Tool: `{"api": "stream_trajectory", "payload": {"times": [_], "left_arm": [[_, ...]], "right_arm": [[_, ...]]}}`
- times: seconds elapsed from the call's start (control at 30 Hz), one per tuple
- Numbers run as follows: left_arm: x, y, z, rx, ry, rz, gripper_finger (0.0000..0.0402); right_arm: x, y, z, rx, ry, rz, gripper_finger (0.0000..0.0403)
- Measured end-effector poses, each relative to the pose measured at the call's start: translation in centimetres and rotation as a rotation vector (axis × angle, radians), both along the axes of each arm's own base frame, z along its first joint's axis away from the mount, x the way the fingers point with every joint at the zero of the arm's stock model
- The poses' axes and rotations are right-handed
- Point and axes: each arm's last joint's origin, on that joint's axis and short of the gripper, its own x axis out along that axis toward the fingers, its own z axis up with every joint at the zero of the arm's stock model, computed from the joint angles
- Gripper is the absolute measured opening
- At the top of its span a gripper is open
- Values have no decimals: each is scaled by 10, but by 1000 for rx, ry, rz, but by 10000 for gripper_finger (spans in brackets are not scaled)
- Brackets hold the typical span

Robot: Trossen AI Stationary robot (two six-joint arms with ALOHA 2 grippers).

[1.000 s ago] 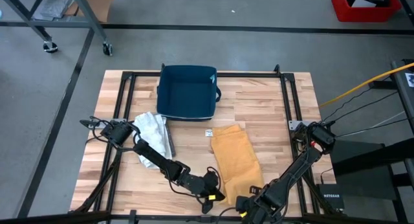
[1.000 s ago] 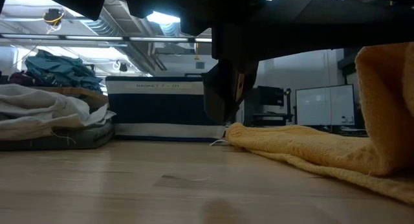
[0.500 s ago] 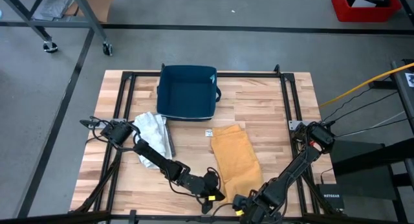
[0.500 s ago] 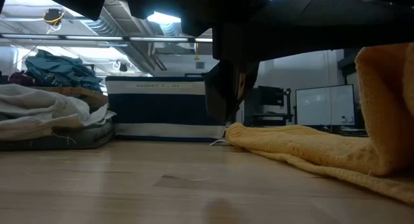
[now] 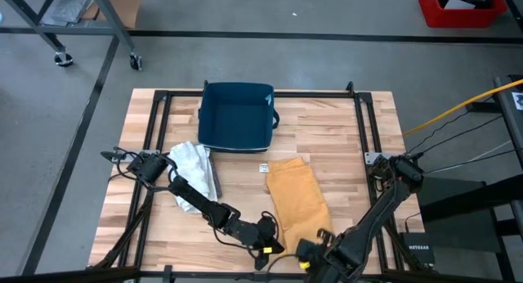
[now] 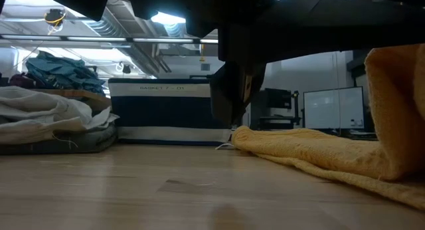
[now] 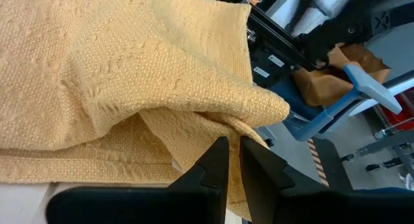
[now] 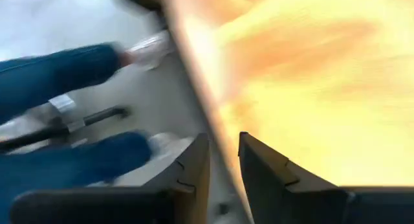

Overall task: Fold towel
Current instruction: Fold the yellow towel

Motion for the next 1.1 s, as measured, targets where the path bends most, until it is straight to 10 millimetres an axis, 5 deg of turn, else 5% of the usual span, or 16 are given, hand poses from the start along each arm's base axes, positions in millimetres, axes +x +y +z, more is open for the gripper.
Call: {"api": "stream_trajectory", "payload": {"times": [0.23,0.47,0.8,1.1], "left_arm": [[0,0,0,0,0,0,31],[0,0,0,22,-8,-8,31],[0,0,0,23,-9,-8,31],[0,0,0,23,-9,-8,31]], "right_arm": [[2,-7,21,-162,-115,-9,32],[13,8,-4,-134,-106,46,9],[21,0,-20,-102,59,163,76],[31,-14,-21,-84,112,246,204]]}}
